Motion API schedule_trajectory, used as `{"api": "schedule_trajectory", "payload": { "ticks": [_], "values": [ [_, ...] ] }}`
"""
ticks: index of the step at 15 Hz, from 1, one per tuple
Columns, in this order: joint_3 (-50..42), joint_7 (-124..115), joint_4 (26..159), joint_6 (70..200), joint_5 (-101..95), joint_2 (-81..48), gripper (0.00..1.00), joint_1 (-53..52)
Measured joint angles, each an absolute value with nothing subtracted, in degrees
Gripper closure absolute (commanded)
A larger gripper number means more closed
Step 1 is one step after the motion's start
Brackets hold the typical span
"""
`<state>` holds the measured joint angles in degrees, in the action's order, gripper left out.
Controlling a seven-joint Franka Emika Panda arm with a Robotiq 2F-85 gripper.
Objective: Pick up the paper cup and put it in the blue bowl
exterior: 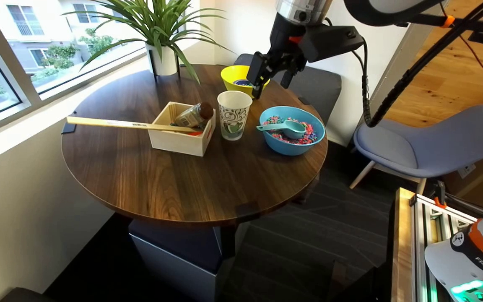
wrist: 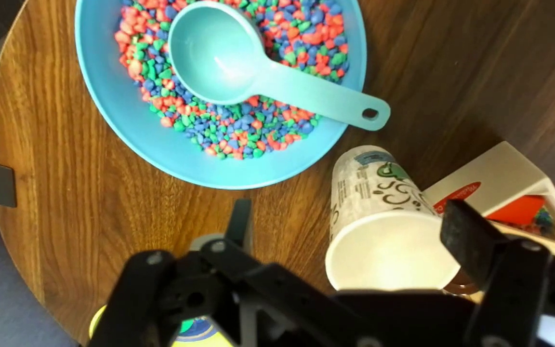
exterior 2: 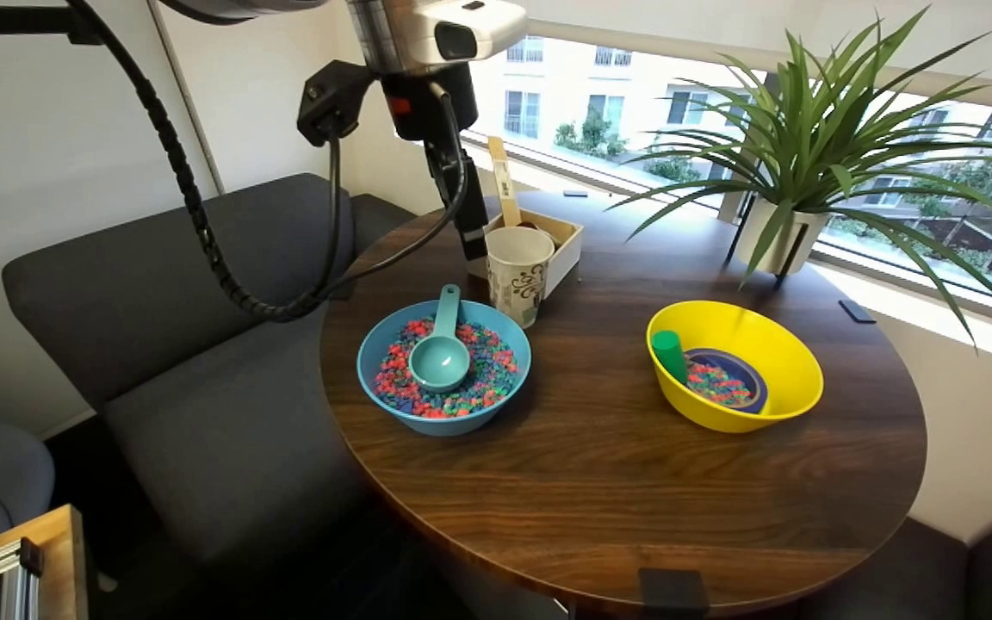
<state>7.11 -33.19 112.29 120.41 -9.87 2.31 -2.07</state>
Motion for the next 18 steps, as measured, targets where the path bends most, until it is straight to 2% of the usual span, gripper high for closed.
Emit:
{"api": "schedule_trajectory", "payload": {
  "ticks": [3, 8, 9, 10, 11, 18],
  "values": [
    [7.05, -33.5, 112.15, 122.11, -9.47, 2.11, 0.0, -2.11],
    [6.09, -39.58, 112.53, 133.19, -10.41, -1.7, 0.01, -2.08],
    [5.75, -41.26, 112.51, 134.06, -11.45, -2.65, 0.17, -2.09],
    [5.38, -43.06, 112.49, 134.67, -12.57, -3.6, 0.26, -2.1],
    [5.03, -44.64, 112.44, 134.81, -13.52, -4.42, 0.3, -2.12],
    [3.84, -48.39, 112.07, 134.82, -14.69, -7.89, 0.84, -2.99]
  ]
}}
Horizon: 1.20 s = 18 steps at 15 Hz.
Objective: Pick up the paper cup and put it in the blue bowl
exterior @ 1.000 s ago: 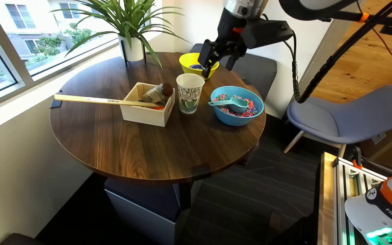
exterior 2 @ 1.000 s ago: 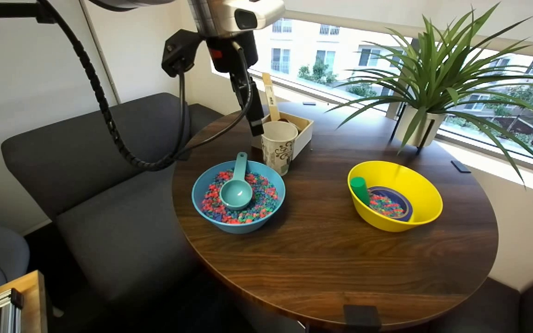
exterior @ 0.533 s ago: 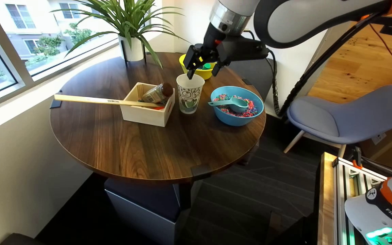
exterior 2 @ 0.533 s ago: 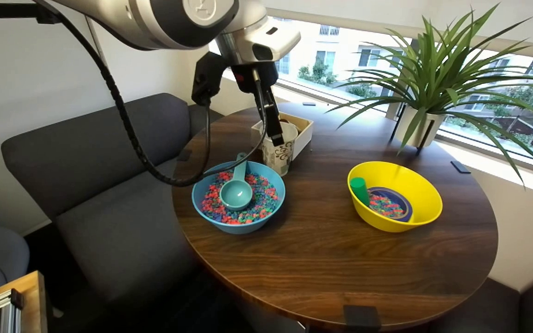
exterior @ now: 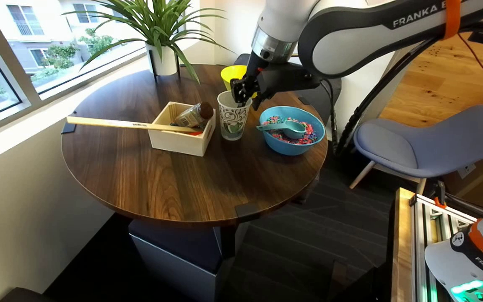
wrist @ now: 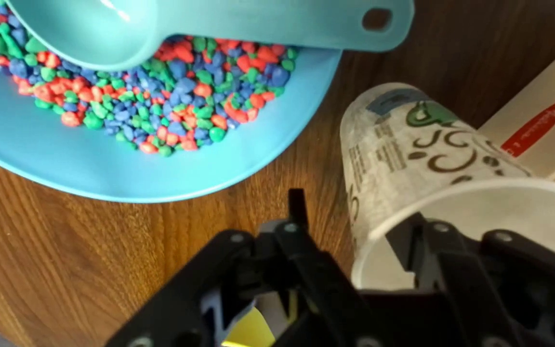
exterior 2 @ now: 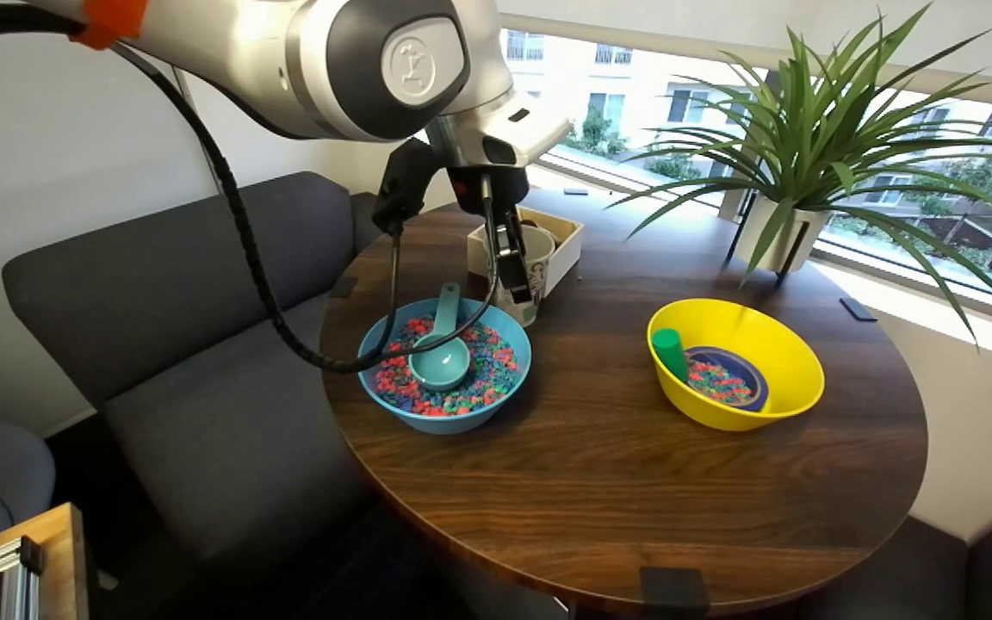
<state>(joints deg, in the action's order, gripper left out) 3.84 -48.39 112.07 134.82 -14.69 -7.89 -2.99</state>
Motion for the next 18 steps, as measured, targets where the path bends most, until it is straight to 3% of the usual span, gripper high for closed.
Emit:
{"api": "schedule_trajectory", "payload": {
  "ticks": [2, 3, 18],
  "values": [
    [3.76, -48.42, 111.86, 134.82, -14.53, -8.09, 0.98, -3.34],
    [3.72, -48.42, 111.71, 134.82, -14.53, -8.09, 1.0, -3.49],
    [2.37, -54.15, 110.51, 138.34, -19.37, 4.11, 0.99, -2.61]
  ]
}}
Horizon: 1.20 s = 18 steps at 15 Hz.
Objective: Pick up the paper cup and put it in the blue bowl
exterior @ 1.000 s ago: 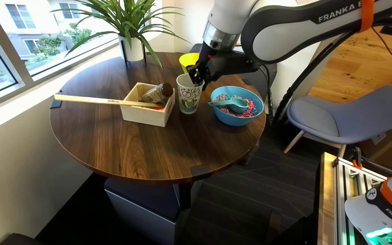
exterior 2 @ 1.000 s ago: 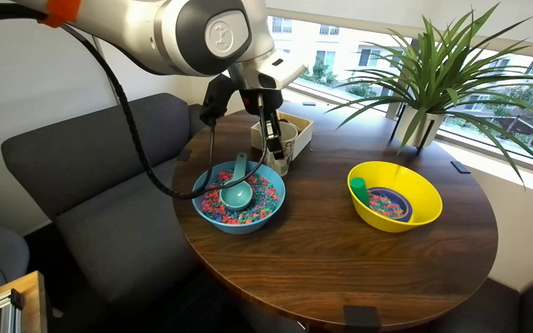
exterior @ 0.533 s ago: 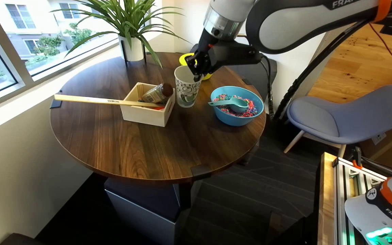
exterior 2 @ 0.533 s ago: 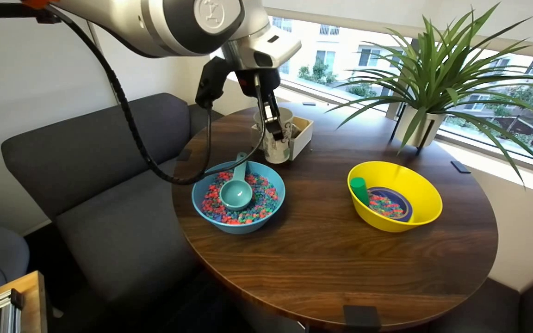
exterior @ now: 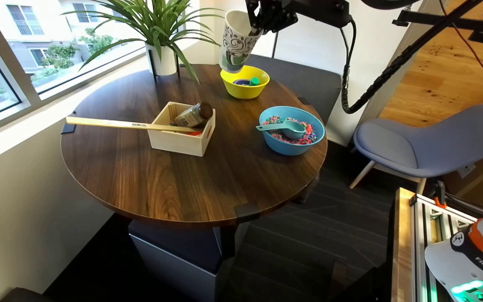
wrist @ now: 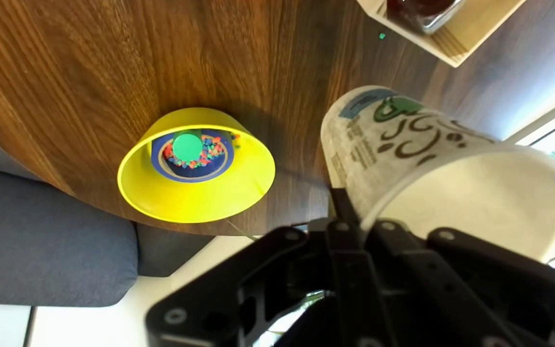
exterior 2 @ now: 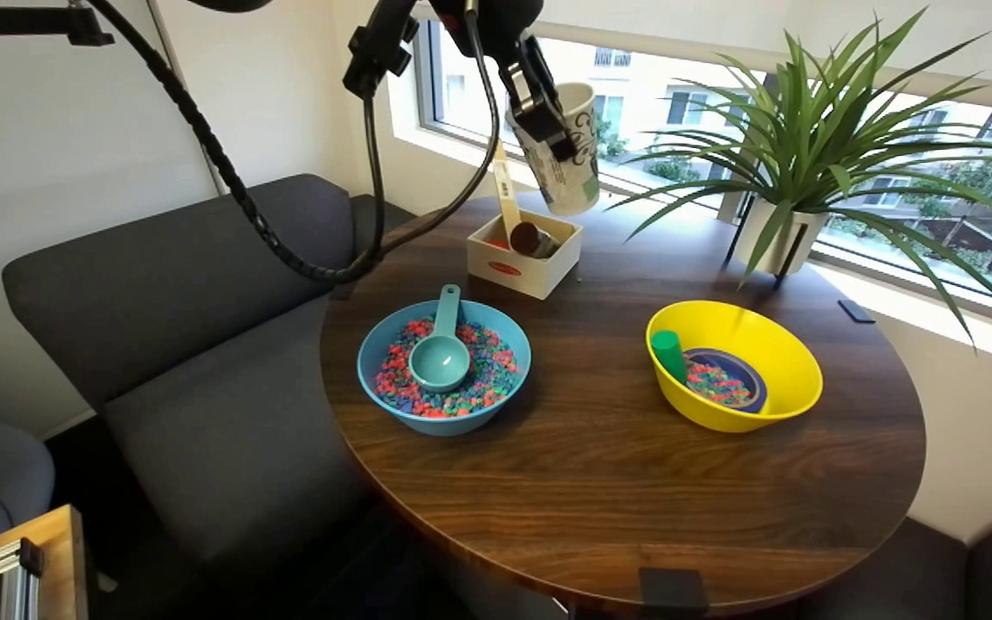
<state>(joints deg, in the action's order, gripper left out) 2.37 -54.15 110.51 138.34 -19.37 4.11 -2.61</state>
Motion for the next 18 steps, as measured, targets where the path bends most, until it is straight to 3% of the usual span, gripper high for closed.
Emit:
{"api": "schedule_trajectory", "payload": {
  "ticks": [4, 12, 18],
  "values": [
    [2.61, -53.99, 110.46, 137.42, -19.4, 3.65, 0.99, -2.44],
    [1.88, -46.82, 113.13, 118.31, -16.21, 8.48, 0.99, 0.05],
    [1.99, -48.25, 117.94, 127.03, -15.62, 6.33, 0.99, 0.39]
  ]
}}
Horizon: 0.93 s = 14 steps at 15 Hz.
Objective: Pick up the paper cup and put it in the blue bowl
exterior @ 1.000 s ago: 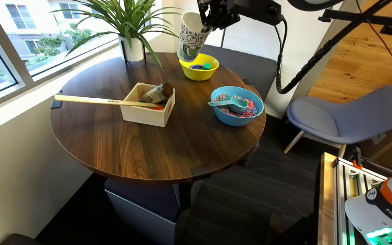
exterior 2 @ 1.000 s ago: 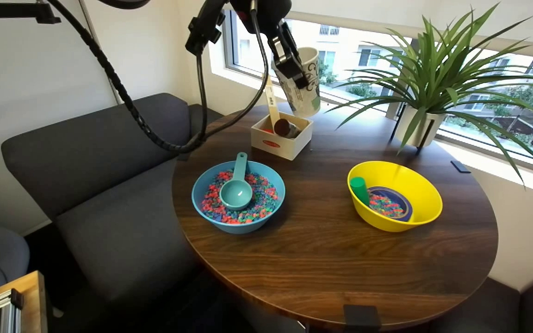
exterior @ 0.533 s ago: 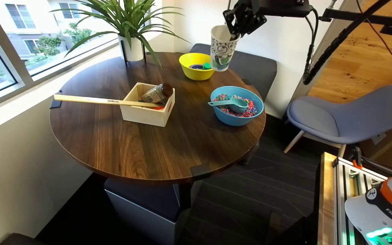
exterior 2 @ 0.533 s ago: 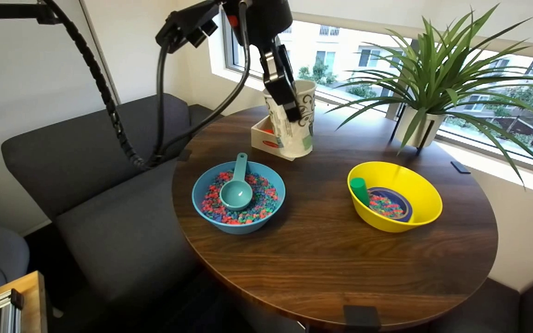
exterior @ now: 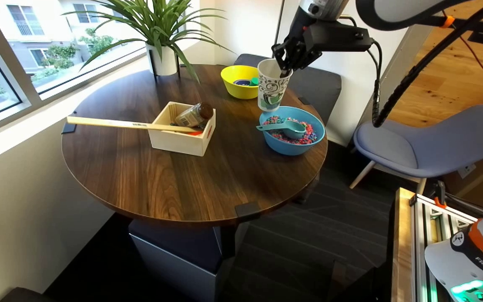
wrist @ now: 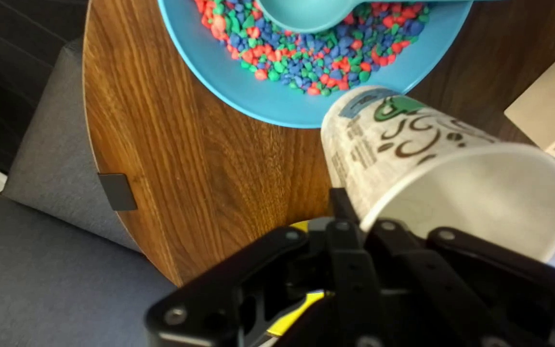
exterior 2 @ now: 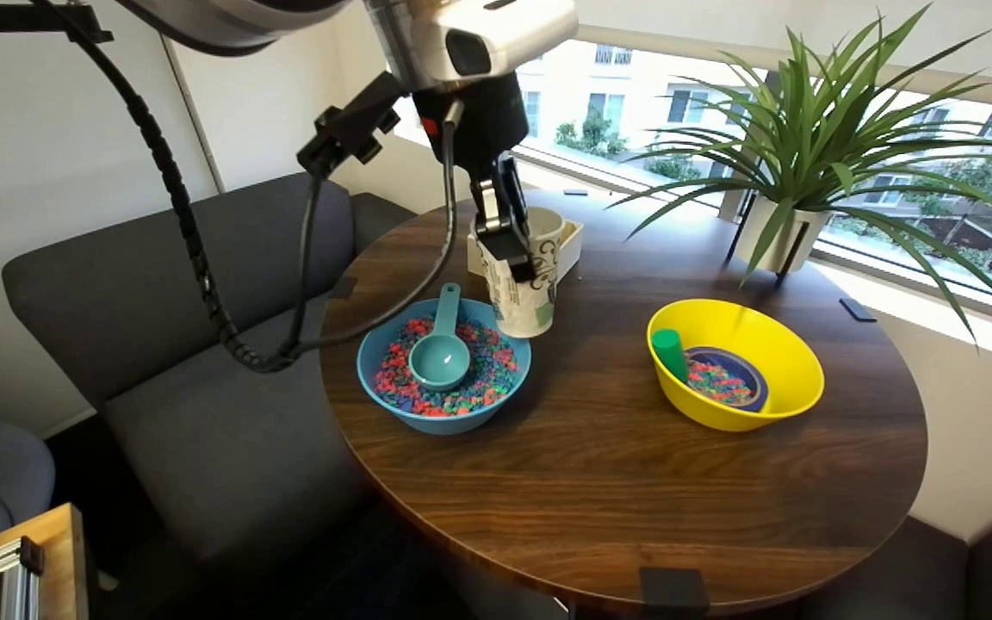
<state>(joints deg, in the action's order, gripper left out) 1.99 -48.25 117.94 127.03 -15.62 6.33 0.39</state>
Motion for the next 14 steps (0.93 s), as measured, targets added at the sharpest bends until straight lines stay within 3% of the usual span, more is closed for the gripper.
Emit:
{"api": "schedule_trajectory", "payload": {
  "ticks": [14],
  "values": [
    [3.33, -47.7, 117.83, 121.2, -15.95, 6.54, 0.99, -0.07]
  ]
}}
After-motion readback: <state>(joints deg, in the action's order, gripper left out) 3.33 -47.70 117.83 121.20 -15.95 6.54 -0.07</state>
